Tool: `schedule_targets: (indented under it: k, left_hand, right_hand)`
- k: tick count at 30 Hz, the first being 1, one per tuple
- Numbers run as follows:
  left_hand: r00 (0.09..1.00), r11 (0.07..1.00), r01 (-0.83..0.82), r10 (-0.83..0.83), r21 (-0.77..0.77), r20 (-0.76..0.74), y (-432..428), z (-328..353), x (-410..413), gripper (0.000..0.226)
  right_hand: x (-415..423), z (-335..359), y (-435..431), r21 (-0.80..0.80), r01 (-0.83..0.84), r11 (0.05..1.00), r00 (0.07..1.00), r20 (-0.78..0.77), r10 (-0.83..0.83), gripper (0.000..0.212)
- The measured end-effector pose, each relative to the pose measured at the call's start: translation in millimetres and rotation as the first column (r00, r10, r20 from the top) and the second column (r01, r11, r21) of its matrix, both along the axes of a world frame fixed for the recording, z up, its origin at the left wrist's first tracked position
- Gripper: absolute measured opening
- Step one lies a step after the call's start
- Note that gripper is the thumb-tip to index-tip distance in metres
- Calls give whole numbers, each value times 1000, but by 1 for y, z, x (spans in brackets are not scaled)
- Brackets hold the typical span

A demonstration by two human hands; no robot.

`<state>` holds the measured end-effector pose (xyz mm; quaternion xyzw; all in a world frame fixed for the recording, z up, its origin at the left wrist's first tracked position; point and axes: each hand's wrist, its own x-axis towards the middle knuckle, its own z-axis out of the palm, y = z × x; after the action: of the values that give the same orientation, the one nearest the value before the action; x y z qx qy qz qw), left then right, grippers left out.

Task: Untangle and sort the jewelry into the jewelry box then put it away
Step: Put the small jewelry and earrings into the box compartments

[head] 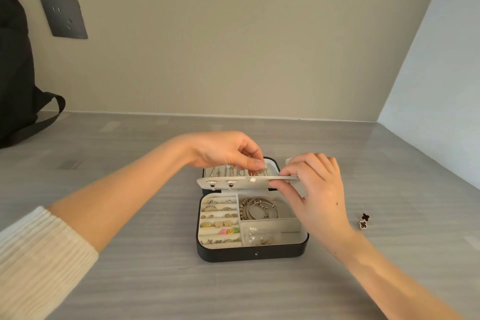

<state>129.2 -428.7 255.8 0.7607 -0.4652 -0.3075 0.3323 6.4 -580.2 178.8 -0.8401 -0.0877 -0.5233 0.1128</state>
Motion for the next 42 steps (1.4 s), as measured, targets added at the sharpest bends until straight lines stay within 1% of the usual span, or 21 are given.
schedule_targets:
  k: [3,8,14,20,23,26,31,34,36,42]
  left_hand:
    - [996,999,48,-48,0,-70,-9,-10,1,11]
    - [979,996,69,-79,-57,-188,-15,-17,4,14]
    - [970,994,68,-87,-89,-229,-16,-21,7,6]
    - [968,992,61,-85,-108,-235,-14,-22,9,8]
    - [978,990,76,-96,-115,-186,-14,-20,8,7]
    - [989,988,103,-115,-119,-98,-13,-14,6,10]
    - [983,984,152,-141,-90,118,-14,-1,2,10]
    - [967,984,164,-144,-77,212,-15,2,1,14]
    - [960,984,164,-142,-73,240,-15,2,1,16]
    - [965,986,152,-135,-62,225,-14,-2,-3,15]
  right_hand:
    - [-1,0,-1,4,-4,1000,1000,2,4,28]
    - [-2,0,0,6,1,1000,1000,4,-1,28]
    - [-2,0,1,10,8,1000,1000,3,-8,28]
    - [-2,1,2,19,13,1000,1000,-7,-13,28]
    - [-1,1,2,19,19,1000,1000,-14,-19,27]
    - [-1,1,2,22,22,1000,1000,-20,-21,27]
    - [-1,1,2,21,31,999,999,-16,-31,26]
    - [0,1,3,12,43,999,999,-12,-43,26]
    - [0,1,4,5,46,999,999,-7,-46,26]
    - [0,-1,4,-10,33,999,999,11,-33,26]
